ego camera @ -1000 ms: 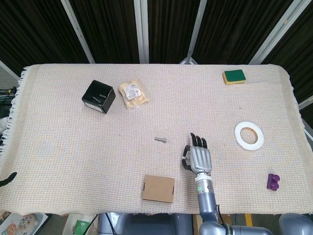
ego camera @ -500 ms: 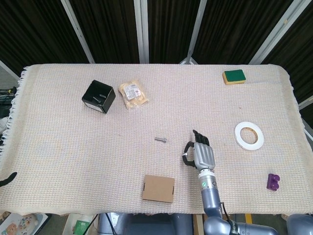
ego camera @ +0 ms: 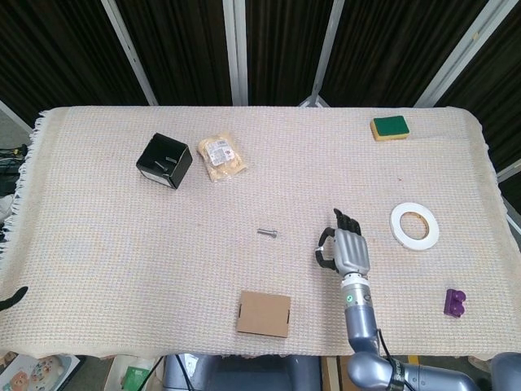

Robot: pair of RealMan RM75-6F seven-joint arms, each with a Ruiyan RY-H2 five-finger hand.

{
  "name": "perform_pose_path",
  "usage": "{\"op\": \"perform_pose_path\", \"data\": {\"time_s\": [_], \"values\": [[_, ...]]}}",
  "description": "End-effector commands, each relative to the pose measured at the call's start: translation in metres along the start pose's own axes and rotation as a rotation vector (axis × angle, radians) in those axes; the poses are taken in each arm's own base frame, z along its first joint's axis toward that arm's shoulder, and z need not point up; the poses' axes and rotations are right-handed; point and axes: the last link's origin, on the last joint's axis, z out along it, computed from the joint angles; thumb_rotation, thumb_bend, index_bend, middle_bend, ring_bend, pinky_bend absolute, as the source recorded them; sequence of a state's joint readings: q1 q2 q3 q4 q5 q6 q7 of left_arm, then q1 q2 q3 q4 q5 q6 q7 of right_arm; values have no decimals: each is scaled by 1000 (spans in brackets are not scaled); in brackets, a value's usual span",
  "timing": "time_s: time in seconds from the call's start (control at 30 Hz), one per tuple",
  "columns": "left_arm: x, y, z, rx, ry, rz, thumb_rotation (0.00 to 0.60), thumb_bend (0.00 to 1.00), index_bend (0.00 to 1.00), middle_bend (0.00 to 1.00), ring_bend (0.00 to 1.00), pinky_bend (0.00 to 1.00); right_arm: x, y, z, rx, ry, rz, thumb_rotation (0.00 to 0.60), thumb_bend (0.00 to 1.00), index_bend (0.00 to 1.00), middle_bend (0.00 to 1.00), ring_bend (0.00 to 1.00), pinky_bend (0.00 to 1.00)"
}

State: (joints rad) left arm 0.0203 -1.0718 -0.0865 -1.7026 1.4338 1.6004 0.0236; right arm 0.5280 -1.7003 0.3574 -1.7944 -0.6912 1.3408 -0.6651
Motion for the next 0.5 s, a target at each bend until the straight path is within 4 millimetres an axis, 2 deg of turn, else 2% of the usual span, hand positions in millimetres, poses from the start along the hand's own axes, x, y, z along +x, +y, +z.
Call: {"op": "perform_pose_path", "data": {"time_s": [0.03, 0.5], "values": [[0, 0, 0, -1, 0, 0, 600, 147, 175, 128, 0, 48, 4, 2, 1, -9, 4, 3, 600, 421, 656, 0, 0, 0], [0, 1, -2, -3, 3, 4, 600, 147, 175, 128, 0, 49, 19, 26, 10, -78, 12, 10, 600, 420, 656, 0, 0, 0]]}}
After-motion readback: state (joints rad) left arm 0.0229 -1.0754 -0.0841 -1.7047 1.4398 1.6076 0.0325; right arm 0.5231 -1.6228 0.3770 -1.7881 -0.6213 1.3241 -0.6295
